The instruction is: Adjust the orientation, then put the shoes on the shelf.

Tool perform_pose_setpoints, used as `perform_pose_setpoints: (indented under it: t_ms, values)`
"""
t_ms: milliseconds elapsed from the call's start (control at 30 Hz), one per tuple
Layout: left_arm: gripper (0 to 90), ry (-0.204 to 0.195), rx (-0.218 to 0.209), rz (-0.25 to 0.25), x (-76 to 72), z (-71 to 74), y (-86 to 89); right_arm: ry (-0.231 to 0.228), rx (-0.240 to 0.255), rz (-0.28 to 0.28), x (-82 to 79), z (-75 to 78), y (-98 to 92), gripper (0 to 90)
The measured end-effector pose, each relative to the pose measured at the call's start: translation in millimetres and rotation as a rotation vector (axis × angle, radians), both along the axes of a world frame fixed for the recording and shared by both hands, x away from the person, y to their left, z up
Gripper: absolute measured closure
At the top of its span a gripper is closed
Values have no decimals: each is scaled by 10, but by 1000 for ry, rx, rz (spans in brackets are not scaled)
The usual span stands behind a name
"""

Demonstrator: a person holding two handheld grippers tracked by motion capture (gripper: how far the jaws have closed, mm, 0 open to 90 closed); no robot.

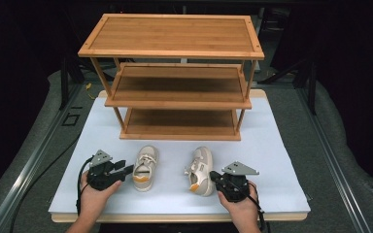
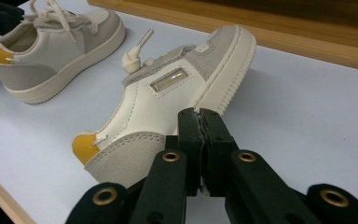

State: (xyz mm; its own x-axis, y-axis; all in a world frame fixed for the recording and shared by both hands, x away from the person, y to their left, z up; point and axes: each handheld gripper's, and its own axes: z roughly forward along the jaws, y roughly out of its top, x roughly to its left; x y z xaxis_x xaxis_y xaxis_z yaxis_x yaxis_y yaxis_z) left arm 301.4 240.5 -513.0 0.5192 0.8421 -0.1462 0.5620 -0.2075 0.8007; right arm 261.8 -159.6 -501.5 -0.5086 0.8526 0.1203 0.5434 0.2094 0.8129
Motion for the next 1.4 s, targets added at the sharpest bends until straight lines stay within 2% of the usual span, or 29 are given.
perform_pose_setpoints:
  t_ms: [133, 267, 367, 467, 500, 600, 633, 700, 833, 900, 1000, 1033, 1133, 1400]
  values:
    - [561, -1, -3, 0, -1, 1, 2, 8, 7, -13, 14, -12, -26, 882]
    - [559, -1, -8, 0, -1, 5, 6, 34, -4, -52, 51, -45, -93, 892]
    - [559, -3, -12, 0, 0, 7, 9, 46, 11, -58, 73, -70, -124, 897]
    - [559, -6, -29, 1, -5, 20, 15, 91, 18, -84, 133, -150, -197, 899]
    - [559, -9, -34, 1, -7, 24, 16, 91, 18, -84, 133, -150, -197, 899]
    - [556, -16, -46, -3, -20, 37, 12, 148, 31, -109, 187, -223, -254, 876]
    - [556, -16, -46, -3, -20, 37, 12, 154, 50, -109, 199, -243, -270, 865]
    - [555, -16, -53, -5, -23, 42, 12, 164, 54, -116, 209, -248, -289, 860]
    - [544, -18, -77, -12, -34, 62, 8, 126, 93, -145, 203, -189, -361, 799]
    - [537, -18, -82, -15, -37, 67, 4, 118, 95, -145, 193, -176, -368, 785]
    - [537, -11, -95, -29, -47, 89, -9, 81, 115, -158, 154, -126, -364, 730]
    - [537, -8, -98, -32, -49, 94, -14, 50, 119, -164, 137, -107, -347, 699]
    - [537, -5, -109, -49, -62, 104, -51, 24, 141, -153, 103, -66, -316, 667]
    - [495, 25, -113, -63, -24, 36, -130, -18, 139, -145, 78, -53, -230, 592]
